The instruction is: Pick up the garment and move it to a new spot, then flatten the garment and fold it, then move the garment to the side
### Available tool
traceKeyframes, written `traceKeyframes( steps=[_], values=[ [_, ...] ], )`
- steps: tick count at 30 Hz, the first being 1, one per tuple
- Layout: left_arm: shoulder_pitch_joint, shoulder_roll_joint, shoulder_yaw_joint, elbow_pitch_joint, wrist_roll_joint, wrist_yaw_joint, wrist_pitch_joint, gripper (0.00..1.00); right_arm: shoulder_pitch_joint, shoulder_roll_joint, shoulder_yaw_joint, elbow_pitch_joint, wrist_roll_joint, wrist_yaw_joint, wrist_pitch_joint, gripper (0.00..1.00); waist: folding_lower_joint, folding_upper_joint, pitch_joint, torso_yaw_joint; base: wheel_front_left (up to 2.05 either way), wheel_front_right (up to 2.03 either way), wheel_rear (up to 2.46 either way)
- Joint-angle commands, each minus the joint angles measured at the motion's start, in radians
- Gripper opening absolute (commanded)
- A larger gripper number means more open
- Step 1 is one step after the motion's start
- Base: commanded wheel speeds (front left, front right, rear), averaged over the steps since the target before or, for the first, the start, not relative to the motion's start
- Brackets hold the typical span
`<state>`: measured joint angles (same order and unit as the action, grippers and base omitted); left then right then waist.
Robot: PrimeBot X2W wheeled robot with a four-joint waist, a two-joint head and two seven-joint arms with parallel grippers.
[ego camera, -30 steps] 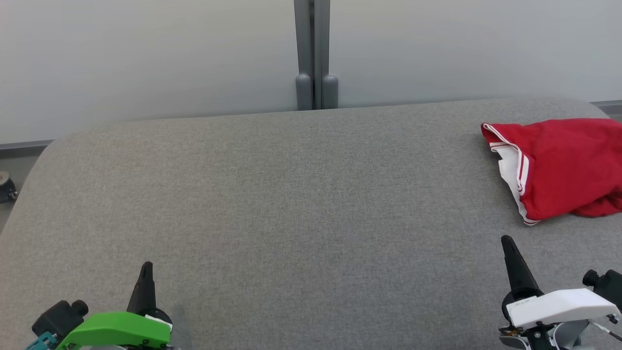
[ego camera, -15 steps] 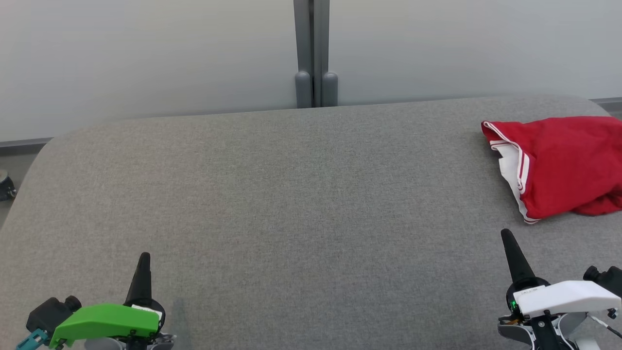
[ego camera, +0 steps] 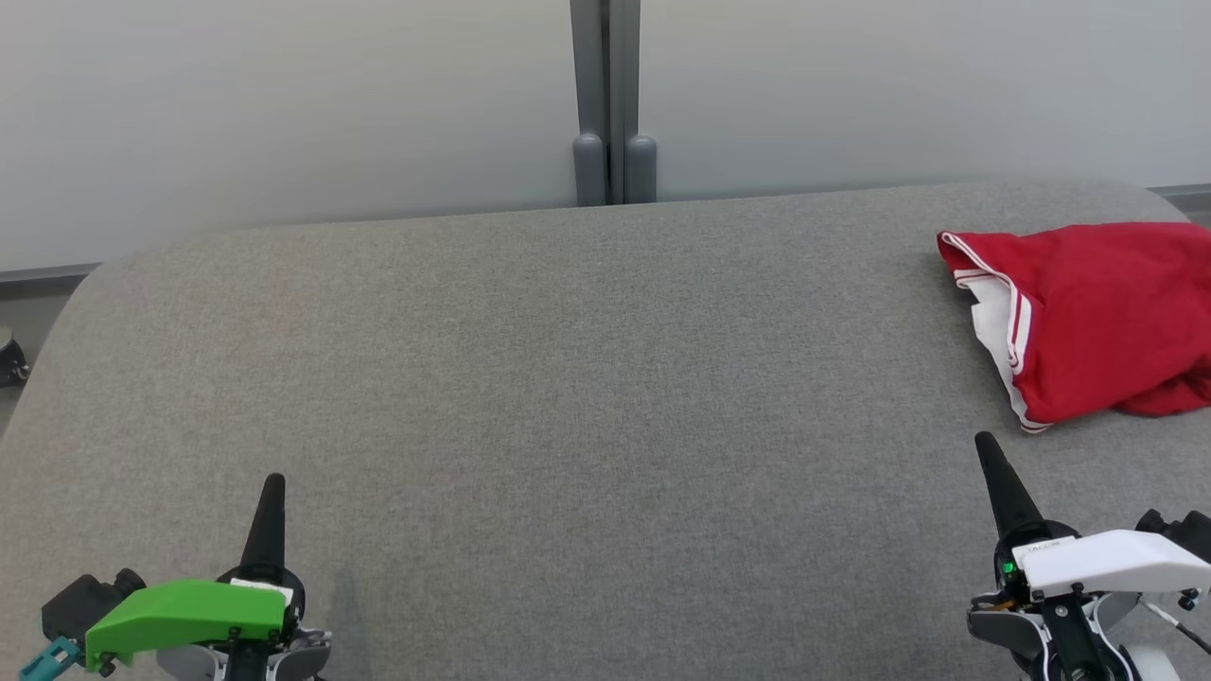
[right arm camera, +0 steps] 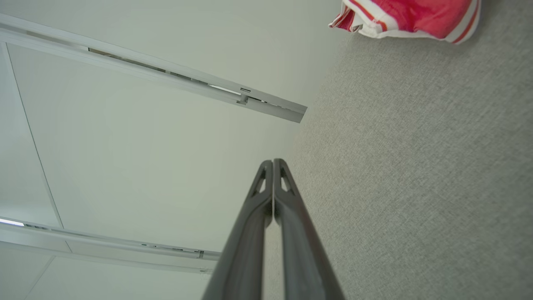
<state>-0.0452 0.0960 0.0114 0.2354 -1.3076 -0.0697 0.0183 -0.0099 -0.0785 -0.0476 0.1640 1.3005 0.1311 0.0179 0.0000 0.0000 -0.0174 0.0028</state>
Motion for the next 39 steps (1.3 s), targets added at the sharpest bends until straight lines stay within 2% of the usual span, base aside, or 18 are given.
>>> traceKeyframes(
  steps=[1, 39],
  values=[
    [-0.024, -0.002, 0.012, -0.003, -0.023, -0.008, 0.006, 0.00, -0.023, -0.006, -0.004, 0.002, 0.027, 0.000, 0.007, 0.00, 0.0000, 0.0000, 0.001, 0.000, 0.00, 0.00, 0.00],
    [-0.066, -0.037, 0.091, 0.009, -0.279, -0.058, 0.085, 0.00, -0.093, 0.000, -0.027, 0.073, 0.308, 0.000, 0.062, 0.00, 0.0000, 0.0000, 0.018, -0.002, 0.00, 0.00, 0.00]
  ],
)
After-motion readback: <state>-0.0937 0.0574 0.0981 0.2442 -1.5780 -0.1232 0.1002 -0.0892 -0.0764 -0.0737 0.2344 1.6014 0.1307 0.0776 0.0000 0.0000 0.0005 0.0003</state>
